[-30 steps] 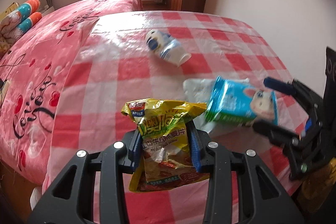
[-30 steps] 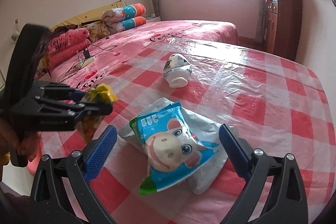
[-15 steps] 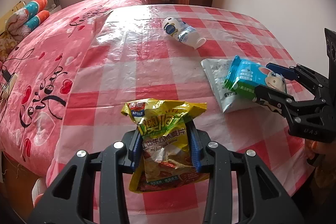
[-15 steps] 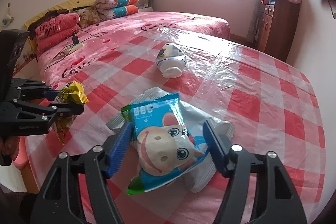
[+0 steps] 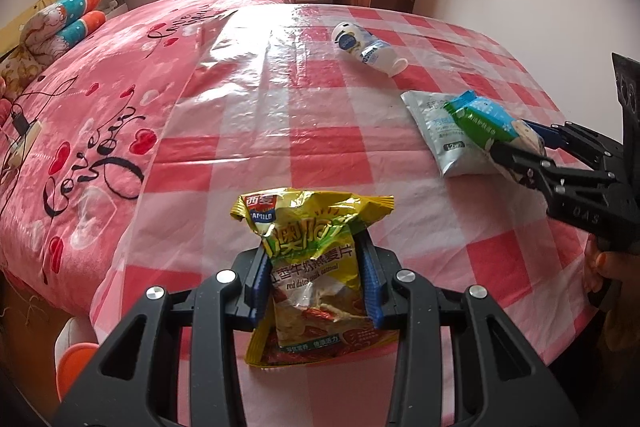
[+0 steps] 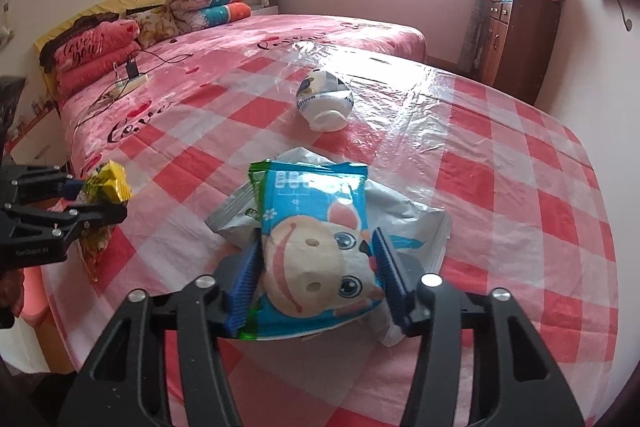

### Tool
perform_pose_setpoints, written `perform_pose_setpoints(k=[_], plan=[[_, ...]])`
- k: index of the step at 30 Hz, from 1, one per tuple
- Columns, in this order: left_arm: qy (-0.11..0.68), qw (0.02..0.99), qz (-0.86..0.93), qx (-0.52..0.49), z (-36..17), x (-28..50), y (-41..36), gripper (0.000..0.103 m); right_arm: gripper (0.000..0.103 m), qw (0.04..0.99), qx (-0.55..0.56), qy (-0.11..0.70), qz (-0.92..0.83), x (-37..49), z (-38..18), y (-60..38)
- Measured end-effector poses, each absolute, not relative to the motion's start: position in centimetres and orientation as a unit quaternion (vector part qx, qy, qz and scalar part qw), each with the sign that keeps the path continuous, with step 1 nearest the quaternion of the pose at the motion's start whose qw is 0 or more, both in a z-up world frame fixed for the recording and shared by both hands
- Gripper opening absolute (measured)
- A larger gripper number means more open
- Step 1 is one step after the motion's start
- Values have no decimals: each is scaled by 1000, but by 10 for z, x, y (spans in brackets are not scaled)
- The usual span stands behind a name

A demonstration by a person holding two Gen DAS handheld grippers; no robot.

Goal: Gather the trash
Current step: 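Hold the snack bag in left tool while right tool grasps the cow-print bag, then carry the snack bag and cow-print bag with both tools to the orange bucket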

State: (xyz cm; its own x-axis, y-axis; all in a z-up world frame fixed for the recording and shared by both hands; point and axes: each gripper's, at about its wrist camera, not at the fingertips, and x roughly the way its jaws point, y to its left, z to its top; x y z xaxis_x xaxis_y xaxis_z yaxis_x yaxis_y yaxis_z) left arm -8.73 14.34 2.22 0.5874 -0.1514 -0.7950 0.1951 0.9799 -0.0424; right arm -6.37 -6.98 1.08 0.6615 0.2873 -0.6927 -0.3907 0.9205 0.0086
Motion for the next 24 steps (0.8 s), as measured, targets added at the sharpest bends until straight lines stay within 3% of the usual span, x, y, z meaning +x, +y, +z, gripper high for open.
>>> perform_pose_setpoints(k=[13,24], plan=[[430,898,-89,6,26,-112,169,40,43,913,-34,372,165,-79,22,-73],[414,908,-59,-12,37,-132,198,40,42,912,-19,366,187,-96,44,-60]])
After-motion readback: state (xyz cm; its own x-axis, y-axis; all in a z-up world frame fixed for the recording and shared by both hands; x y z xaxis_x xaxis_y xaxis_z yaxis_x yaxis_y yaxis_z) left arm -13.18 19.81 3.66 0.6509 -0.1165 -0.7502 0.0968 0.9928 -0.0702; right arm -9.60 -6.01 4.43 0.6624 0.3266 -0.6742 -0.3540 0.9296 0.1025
